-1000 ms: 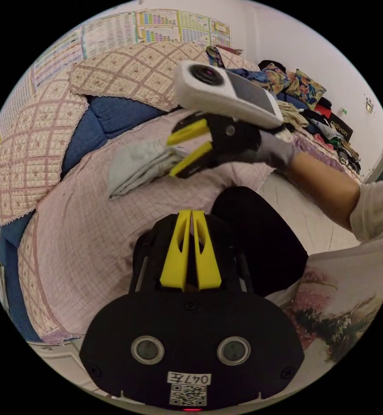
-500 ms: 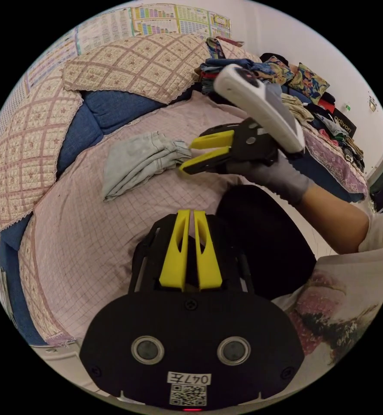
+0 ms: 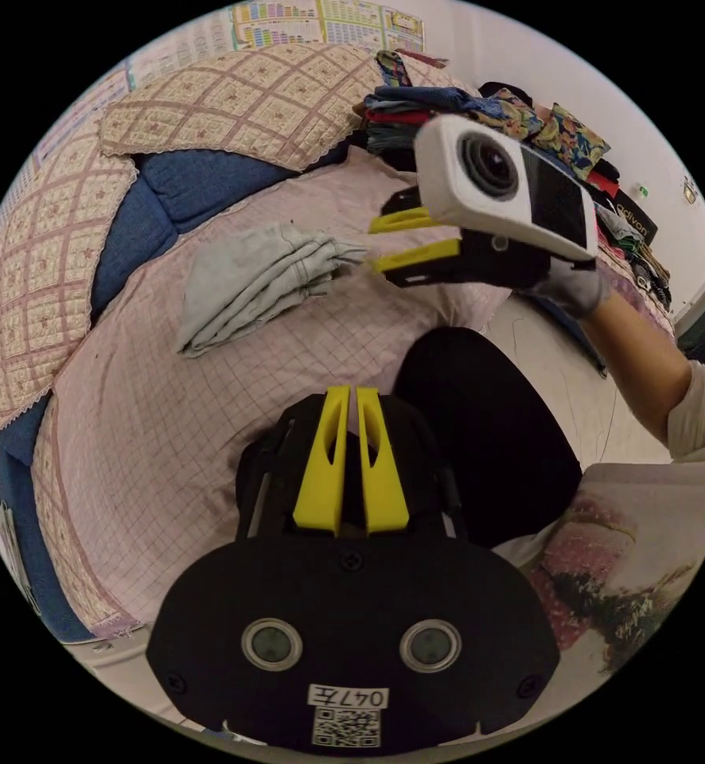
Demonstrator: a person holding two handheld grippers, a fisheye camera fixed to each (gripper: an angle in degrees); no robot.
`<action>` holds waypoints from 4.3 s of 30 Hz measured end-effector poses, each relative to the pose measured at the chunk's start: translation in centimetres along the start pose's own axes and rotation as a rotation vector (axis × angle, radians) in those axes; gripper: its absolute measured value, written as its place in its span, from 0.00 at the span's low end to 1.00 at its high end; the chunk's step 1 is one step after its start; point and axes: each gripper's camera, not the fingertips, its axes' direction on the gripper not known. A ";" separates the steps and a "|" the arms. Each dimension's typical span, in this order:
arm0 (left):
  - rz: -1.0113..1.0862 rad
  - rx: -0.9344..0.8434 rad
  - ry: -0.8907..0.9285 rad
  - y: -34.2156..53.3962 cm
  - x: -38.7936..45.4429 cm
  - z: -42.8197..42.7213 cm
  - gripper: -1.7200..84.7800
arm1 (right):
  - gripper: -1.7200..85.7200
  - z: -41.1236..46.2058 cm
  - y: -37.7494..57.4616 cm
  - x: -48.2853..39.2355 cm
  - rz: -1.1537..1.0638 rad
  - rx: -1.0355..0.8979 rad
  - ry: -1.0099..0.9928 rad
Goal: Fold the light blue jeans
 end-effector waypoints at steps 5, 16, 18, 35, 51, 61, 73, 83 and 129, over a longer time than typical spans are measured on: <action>0.021 -0.013 0.006 0.4 0.2 1.1 0.01 | 0.04 -3.6 3.1 0.7 0.243 0.176 -0.257; 0.026 0.017 -0.038 3.2 0.8 2.4 0.01 | 0.02 -1.8 3.6 -2.3 0.227 0.132 -0.271; 0.020 0.005 -0.043 3.8 0.8 3.5 0.01 | 0.02 -1.2 3.5 -2.3 0.230 0.124 -0.280; 0.027 -0.060 -0.027 8.7 0.6 10.4 0.01 | 0.02 2.1 6.0 -1.0 0.292 0.060 -0.393; 0.029 0.153 -0.216 11.3 -9.5 12.1 0.11 | 0.10 -0.5 7.3 4.9 0.463 0.232 -0.494; 0.227 0.007 -0.240 10.9 -10.0 23.4 0.14 | 0.12 0.8 5.4 4.4 0.478 0.206 -0.488; 0.066 0.166 -0.096 16.8 -20.5 23.7 0.02 | 0.12 -1.3 3.4 3.8 0.525 0.294 -0.319; -0.053 0.220 -0.241 23.2 -30.3 23.1 0.01 | 0.17 -0.6 -3.5 0.8 0.362 0.196 -0.221; -0.707 0.231 -0.021 51.9 -66.6 25.5 0.06 | 0.04 -13.9 -16.8 -8.4 -0.141 0.418 -0.489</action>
